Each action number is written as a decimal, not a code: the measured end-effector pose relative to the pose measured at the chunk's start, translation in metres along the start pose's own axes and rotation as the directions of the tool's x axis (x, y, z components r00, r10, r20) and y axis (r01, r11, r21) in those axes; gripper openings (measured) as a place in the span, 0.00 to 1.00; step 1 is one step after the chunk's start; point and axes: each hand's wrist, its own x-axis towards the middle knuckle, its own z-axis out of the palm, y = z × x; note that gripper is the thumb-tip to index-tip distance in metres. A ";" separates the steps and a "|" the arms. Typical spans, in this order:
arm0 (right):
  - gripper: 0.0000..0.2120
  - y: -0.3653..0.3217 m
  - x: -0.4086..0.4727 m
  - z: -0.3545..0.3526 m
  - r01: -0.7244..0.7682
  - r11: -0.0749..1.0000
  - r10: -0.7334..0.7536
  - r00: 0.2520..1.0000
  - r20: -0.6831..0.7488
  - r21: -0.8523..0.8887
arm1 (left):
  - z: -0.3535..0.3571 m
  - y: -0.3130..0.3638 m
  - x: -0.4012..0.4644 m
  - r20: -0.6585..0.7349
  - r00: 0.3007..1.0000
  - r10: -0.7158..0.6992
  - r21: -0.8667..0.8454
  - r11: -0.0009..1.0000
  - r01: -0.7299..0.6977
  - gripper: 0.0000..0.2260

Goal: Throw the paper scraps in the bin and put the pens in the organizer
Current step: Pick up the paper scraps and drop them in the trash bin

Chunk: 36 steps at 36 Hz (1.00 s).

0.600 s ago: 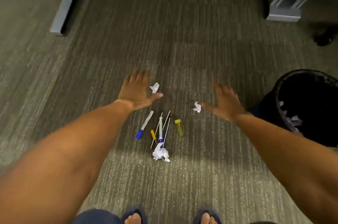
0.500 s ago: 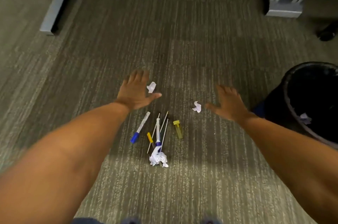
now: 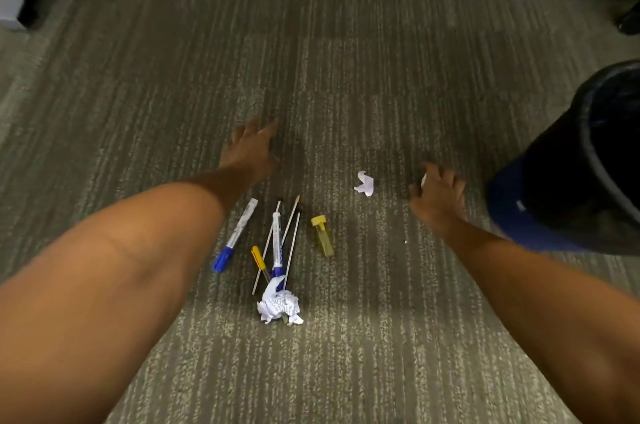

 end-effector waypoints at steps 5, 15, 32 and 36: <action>0.17 0.004 0.008 0.006 0.037 0.998 -0.037 0.999 0.003 -0.050 | 0.015 0.001 0.014 0.082 0.997 -0.012 0.006 1.000 0.012 0.32; 0.16 -0.008 0.002 0.010 0.157 0.986 -0.149 0.982 0.117 -0.059 | 0.034 -0.009 -0.002 -0.057 0.998 0.007 0.104 0.995 -0.001 0.17; 0.19 -0.092 -0.006 0.019 0.377 0.926 -0.374 0.924 0.077 -0.022 | 0.048 -0.019 -0.135 -0.079 0.805 0.588 0.203 0.800 -0.564 0.28; 0.25 -0.097 -0.005 0.021 0.367 0.928 -0.357 0.925 0.128 -0.066 | 0.064 -0.019 -0.153 0.135 0.670 0.730 0.159 0.652 -0.742 0.31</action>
